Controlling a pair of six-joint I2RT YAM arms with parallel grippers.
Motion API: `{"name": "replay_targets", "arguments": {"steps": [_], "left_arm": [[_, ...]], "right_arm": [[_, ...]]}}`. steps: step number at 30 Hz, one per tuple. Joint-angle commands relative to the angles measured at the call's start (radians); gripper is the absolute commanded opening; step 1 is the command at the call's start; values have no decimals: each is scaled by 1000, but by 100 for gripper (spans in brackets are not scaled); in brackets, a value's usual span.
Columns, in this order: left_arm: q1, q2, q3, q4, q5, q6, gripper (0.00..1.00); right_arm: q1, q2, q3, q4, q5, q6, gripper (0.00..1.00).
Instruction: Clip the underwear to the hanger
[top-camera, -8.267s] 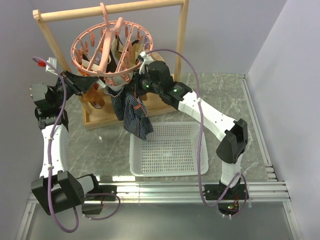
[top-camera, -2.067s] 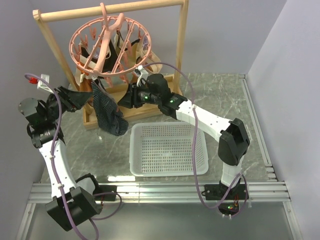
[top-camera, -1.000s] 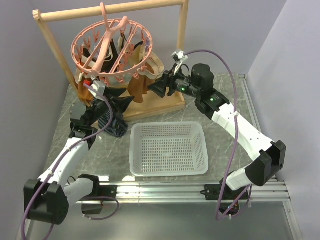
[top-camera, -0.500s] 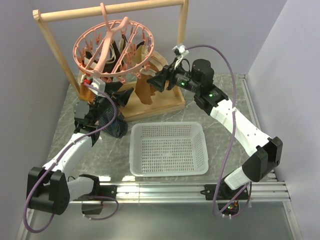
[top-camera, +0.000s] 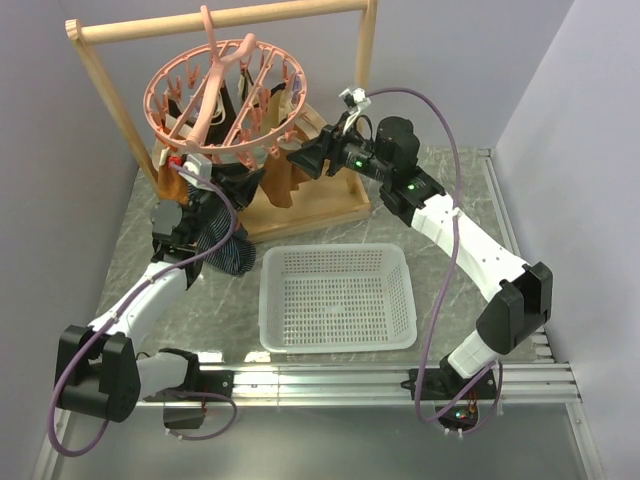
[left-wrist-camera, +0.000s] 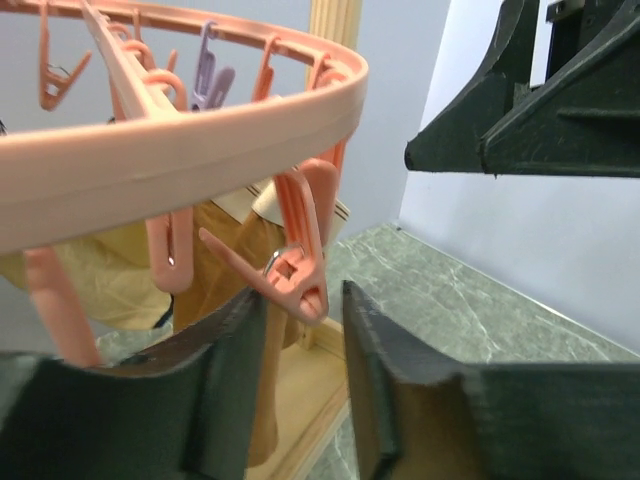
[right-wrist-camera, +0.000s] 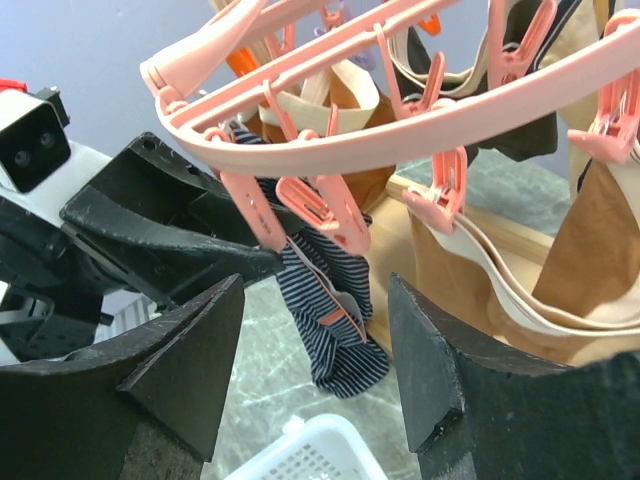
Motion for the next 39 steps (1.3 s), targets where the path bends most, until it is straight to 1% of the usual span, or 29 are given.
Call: {"name": "replay_targets", "arguments": {"steps": [1, 3, 8, 9, 12, 13, 14, 15, 18, 24, 31, 39], "left_arm": [[-6, 5, 46, 68, -33, -10, 44], [-8, 13, 48, 79, -39, -15, 47], [-17, 28, 60, 80, -41, -10, 39], [-19, 27, 62, 77, -38, -7, 36], [-17, 19, 68, 58, -24, 5, 29], [-19, 11, 74, 45, -21, 11, 19], [-19, 5, 77, 27, -20, 19, 15], [-19, -2, 82, -5, -23, 36, 7], [-19, -25, 102, -70, -33, 74, 1], [-19, -71, 100, -139, -23, 113, 0], [-20, -94, 99, -191, -30, 133, 0], [-25, -105, 99, -211, -36, 136, 0]], "right_arm": [[15, 17, 55, 72, -3, 20, 66], [16, 20, 60, 75, -3, 23, 66], [19, 25, 60, 87, -1, 28, 65], [22, 25, 61, 89, 0, 28, 65], [29, 30, 69, 88, 15, 25, 64], [32, 31, 78, 75, 23, 9, 62], [36, 34, 84, 65, 38, 0, 61], [47, 36, 92, 54, 72, -8, 60], [70, 51, 133, 0, 133, -12, 52], [114, 76, 193, -77, 236, -5, 43], [148, 115, 233, -115, 247, 77, 43], [160, 145, 242, -100, 255, 149, 42]]}}
